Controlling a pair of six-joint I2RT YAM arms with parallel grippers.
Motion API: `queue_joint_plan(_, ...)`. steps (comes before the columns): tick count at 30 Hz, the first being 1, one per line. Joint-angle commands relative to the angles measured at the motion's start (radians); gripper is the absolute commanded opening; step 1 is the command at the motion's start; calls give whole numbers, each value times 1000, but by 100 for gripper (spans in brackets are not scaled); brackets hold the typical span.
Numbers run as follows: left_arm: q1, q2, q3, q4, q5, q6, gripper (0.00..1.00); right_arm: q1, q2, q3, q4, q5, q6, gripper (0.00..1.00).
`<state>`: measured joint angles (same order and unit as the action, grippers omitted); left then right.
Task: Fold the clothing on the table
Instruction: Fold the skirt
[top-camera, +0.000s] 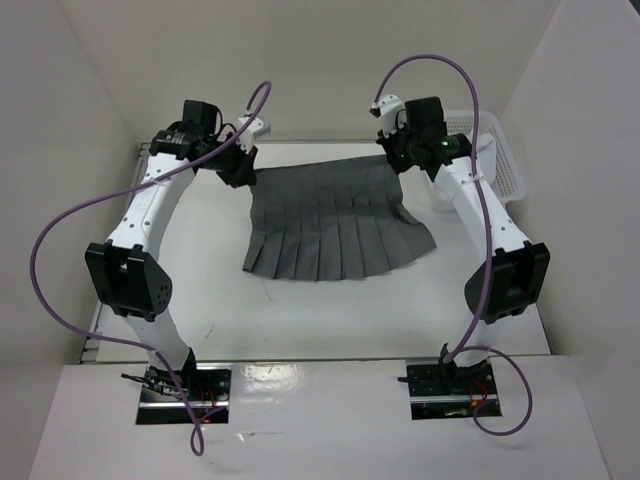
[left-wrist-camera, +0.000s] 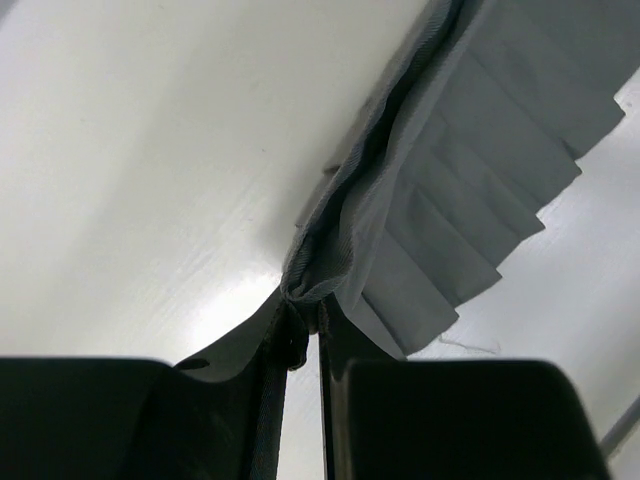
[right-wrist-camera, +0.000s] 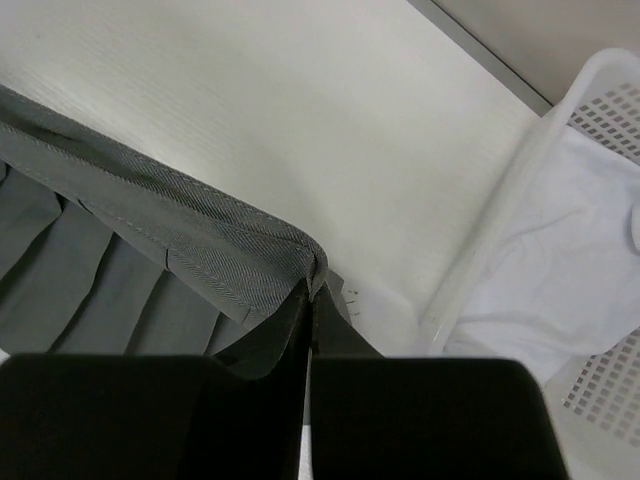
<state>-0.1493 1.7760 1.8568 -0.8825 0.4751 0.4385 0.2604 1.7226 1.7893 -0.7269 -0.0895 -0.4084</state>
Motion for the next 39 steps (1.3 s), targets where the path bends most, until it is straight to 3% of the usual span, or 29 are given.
queue_joint_plan(1,-10,-41,-74,-30,-7,14,5,-1,-92,-68,43,71,-44,0)
queue_joint_plan(7,-49,-187,-416,-6,-59,46,5,-1,-305,-353,20,91,-136,0)
queue_joint_plan(11,-49,-245,-549,4,-69,55,7,-1,-380,-488,-87,70,-184,0)
queue_joint_plan(18,-58,-259,-631,-6,-112,77,22,65,-411,-558,-327,-88,-282,2)
queue_joint_plan(19,-58,-259,-631,-6,-112,77,25,79,-396,-567,-351,-88,-293,14)
queue_joint_plan(20,-58,-259,-631,-16,-112,77,37,104,-368,-567,-400,-105,-293,20)
queue_joint_plan(22,-58,-259,-631,-27,-112,77,50,126,-313,-567,-455,-134,-305,36)
queue_joint_plan(23,-58,-259,-631,-27,-112,77,66,126,-292,-567,-514,-151,-305,44)
queue_joint_plan(25,-67,-279,-631,-27,-122,77,78,126,-252,-567,-572,-211,-343,68)
queue_joint_plan(26,-67,-297,-631,-27,-137,68,85,126,-224,-567,-572,-211,-330,74)
queue_joint_plan(31,-67,-369,-622,-16,-202,36,100,157,-192,-536,-572,-228,-306,88)
queue_joint_plan(36,-4,-429,-631,54,-188,-49,100,186,-158,-377,-505,-355,-169,94)
queue_joint_plan(39,23,-420,-685,94,-178,-107,100,243,-149,-389,-415,-325,-42,99)
